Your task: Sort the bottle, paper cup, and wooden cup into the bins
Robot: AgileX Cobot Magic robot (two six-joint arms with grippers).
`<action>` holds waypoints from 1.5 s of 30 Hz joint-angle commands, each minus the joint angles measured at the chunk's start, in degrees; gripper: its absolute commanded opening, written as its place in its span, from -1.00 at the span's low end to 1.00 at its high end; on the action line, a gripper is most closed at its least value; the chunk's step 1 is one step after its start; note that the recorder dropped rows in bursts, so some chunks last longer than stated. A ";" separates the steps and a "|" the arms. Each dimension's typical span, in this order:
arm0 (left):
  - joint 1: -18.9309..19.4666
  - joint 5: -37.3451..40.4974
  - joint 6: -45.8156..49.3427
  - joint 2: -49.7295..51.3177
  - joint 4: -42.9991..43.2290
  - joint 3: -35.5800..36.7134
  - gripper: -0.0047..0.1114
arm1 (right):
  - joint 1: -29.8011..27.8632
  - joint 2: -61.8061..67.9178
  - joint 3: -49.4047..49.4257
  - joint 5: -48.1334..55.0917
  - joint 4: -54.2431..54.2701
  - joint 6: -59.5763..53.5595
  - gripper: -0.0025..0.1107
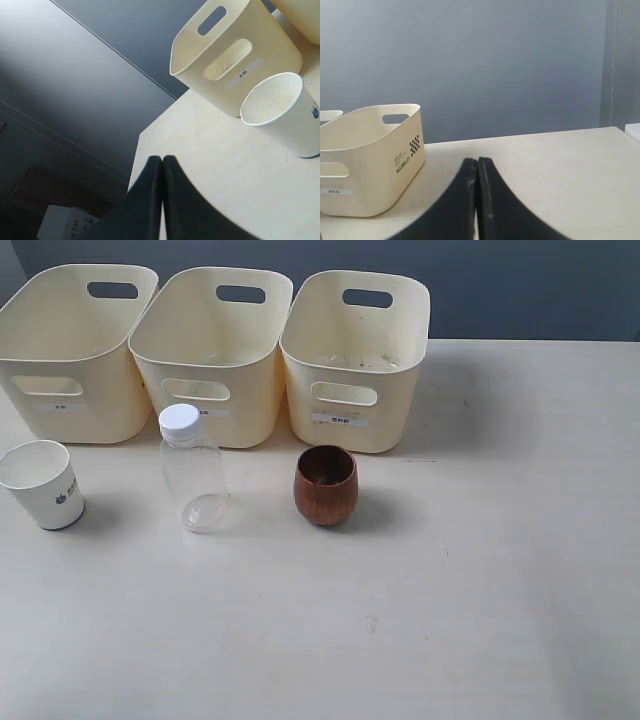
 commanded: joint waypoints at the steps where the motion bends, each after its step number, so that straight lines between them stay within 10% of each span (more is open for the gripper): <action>1: -0.04 -0.75 -0.48 0.19 0.14 -0.17 -0.92 | 0.09 -0.25 0.07 -0.31 0.01 -0.22 -0.97; 45: -0.04 -0.75 -0.48 0.19 0.14 -0.17 -0.92 | 2.87 6.25 -7.71 -14.19 3.75 8.74 -0.97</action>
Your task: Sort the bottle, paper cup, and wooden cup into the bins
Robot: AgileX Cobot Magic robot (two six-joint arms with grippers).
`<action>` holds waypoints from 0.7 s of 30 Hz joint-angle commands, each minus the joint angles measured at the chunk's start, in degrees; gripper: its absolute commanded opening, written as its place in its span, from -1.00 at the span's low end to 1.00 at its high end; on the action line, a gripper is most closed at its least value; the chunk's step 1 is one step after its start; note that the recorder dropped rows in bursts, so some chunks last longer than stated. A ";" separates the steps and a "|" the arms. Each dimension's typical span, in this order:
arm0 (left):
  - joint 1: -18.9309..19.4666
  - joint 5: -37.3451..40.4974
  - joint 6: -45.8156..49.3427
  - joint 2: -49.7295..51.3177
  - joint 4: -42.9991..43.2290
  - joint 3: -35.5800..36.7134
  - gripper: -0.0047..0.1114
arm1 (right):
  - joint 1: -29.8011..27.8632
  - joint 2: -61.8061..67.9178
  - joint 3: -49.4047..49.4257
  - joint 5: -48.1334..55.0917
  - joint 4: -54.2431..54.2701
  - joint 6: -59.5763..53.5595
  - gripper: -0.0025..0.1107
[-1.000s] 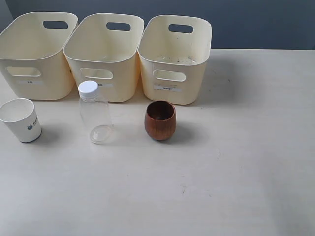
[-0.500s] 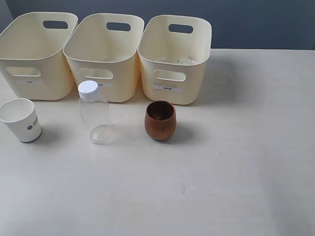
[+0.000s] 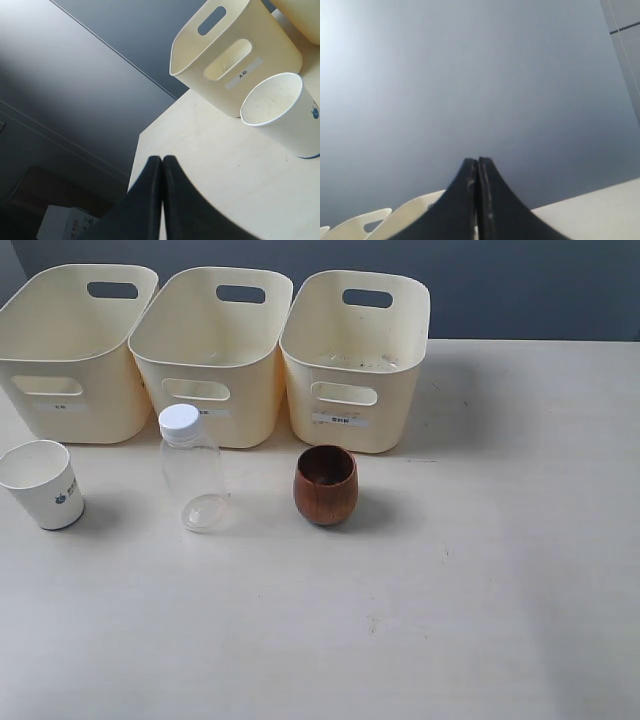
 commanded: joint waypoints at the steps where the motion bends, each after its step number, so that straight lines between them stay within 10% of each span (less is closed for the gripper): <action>1: -0.04 -0.75 -0.48 0.19 0.14 -0.17 -0.92 | 1.26 6.97 -5.96 -1.18 -3.24 0.86 -0.97; 6: -0.04 -0.75 -0.48 0.19 0.14 -0.17 -0.92 | 8.53 27.78 -18.12 2.64 -14.92 4.31 -0.97; 12: -0.04 -0.75 -0.48 0.19 0.14 -0.17 -0.92 | 30.47 62.51 -27.52 -18.04 -32.13 2.43 -0.97; 21: -0.04 -0.75 -0.48 0.19 0.14 -0.17 -0.92 | 39.82 93.55 -45.17 -24.26 -38.92 1.62 -0.67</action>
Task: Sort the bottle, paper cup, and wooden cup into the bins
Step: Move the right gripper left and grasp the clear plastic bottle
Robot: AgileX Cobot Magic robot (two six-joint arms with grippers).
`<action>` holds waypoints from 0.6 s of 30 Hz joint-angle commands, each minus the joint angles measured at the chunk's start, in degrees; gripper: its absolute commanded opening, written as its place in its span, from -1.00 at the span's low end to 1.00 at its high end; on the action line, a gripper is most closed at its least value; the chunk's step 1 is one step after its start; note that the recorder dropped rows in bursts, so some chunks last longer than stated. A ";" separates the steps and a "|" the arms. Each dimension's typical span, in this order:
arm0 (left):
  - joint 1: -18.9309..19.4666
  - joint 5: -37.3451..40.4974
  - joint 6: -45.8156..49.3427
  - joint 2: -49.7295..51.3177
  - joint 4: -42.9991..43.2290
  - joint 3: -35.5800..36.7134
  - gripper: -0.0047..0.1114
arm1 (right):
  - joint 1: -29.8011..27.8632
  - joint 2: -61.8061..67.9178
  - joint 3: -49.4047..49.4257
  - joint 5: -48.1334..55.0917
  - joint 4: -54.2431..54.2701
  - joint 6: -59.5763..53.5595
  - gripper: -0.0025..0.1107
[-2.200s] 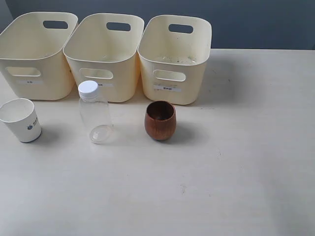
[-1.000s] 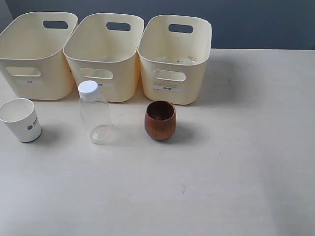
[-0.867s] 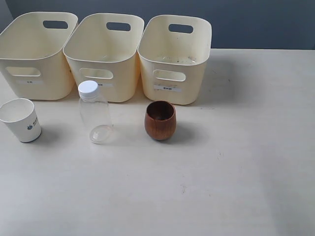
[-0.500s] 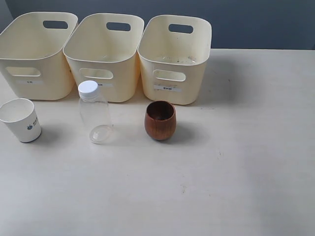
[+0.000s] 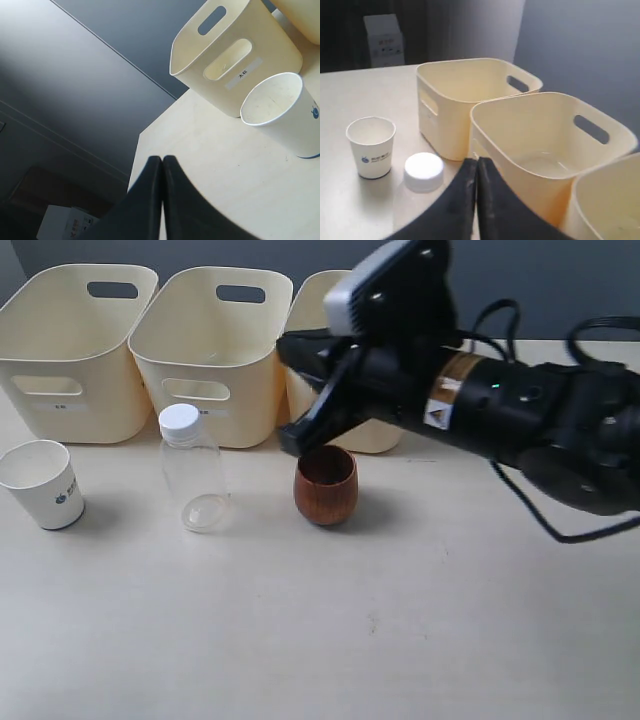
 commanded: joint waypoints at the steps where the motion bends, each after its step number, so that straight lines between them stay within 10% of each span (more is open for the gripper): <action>1: -0.04 -0.75 -0.48 0.19 0.14 -0.17 -0.92 | 2.70 7.59 -5.00 -1.56 -3.65 0.12 -0.53; 7: -0.04 -0.75 -0.48 0.19 0.14 -0.17 -0.92 | 2.96 14.46 -8.69 -4.13 -0.28 11.70 0.81; 18: -0.04 -0.75 -0.48 0.19 0.14 -0.17 -0.92 | 5.07 21.46 -13.20 -6.52 -4.10 12.91 0.61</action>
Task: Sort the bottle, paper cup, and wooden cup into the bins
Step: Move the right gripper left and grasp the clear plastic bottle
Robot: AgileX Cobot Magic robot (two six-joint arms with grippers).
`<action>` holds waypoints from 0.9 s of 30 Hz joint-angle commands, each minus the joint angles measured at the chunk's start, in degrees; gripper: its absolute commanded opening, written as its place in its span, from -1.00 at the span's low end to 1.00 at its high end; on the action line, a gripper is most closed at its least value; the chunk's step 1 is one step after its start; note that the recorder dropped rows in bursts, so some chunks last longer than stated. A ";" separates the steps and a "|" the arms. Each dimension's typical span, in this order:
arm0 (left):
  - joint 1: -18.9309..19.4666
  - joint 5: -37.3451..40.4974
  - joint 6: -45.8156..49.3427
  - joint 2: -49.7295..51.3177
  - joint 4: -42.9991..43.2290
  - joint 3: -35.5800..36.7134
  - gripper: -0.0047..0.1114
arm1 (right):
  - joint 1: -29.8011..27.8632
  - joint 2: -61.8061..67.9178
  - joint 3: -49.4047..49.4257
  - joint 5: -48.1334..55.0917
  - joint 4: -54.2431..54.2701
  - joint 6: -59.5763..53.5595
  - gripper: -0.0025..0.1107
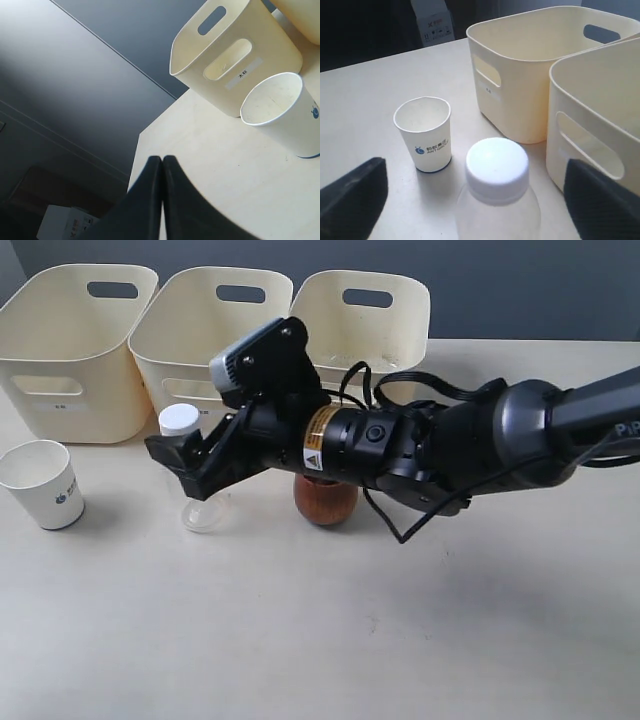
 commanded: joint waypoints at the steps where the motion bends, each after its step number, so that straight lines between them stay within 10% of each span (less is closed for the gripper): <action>1: -0.04 -0.75 -0.48 0.19 0.14 -0.17 -0.92 | 0.06 1.36 -1.76 -1.65 -0.24 0.23 0.61; 17: -0.04 -0.75 -0.48 0.19 0.14 -0.17 -0.92 | 0.06 9.83 -11.22 0.80 -0.46 0.23 0.53; 21: -0.04 -0.75 -0.48 0.19 0.14 -0.17 -0.92 | 0.06 9.82 -11.36 1.10 -1.05 0.35 -0.23; 23: -0.04 -0.75 -0.48 0.19 0.14 -0.17 -0.92 | 0.06 9.56 -11.36 0.92 -2.25 0.35 -0.98; 27: -0.04 -0.75 -0.48 0.19 0.14 -0.17 -0.92 | 0.06 8.16 -11.36 0.98 -5.05 1.92 -0.89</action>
